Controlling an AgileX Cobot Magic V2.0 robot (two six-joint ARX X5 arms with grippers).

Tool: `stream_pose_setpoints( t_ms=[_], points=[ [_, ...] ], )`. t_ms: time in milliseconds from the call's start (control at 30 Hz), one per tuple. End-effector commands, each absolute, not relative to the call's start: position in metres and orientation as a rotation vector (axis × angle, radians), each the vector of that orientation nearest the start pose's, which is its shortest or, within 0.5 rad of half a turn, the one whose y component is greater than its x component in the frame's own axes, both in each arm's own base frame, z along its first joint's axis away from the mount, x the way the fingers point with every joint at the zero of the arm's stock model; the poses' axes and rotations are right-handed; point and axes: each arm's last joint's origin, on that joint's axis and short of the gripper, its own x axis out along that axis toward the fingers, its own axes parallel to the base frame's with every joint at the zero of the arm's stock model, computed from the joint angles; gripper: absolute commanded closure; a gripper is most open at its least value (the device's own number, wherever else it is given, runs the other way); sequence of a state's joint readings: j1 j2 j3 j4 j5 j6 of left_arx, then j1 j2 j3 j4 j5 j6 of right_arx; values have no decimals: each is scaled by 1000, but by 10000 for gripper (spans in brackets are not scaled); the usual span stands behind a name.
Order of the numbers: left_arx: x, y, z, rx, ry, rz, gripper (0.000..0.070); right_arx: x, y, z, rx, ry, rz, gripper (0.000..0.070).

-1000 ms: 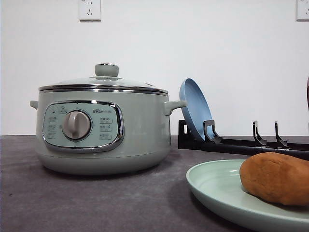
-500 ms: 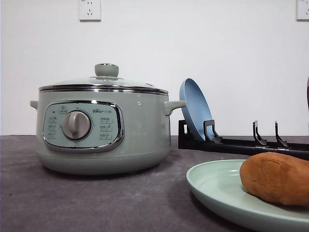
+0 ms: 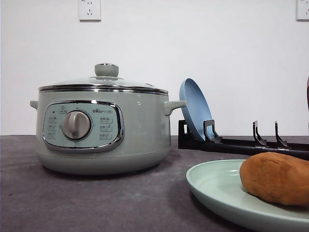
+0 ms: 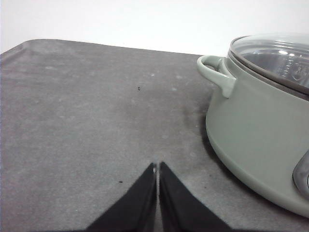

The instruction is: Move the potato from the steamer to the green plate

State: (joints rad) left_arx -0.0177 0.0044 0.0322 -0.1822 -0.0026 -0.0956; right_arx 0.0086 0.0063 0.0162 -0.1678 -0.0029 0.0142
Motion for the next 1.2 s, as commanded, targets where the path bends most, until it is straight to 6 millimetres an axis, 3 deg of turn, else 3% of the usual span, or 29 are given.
stream_pose_setpoints(
  t_ms=[0,1167],
  points=[
    [96,-2,149,-96,179,-5,700,96,1,152,6,149,11,699],
    [96,-2,149,-96,179,-5,700,96,1,152,6,149,11,699]
  ],
)
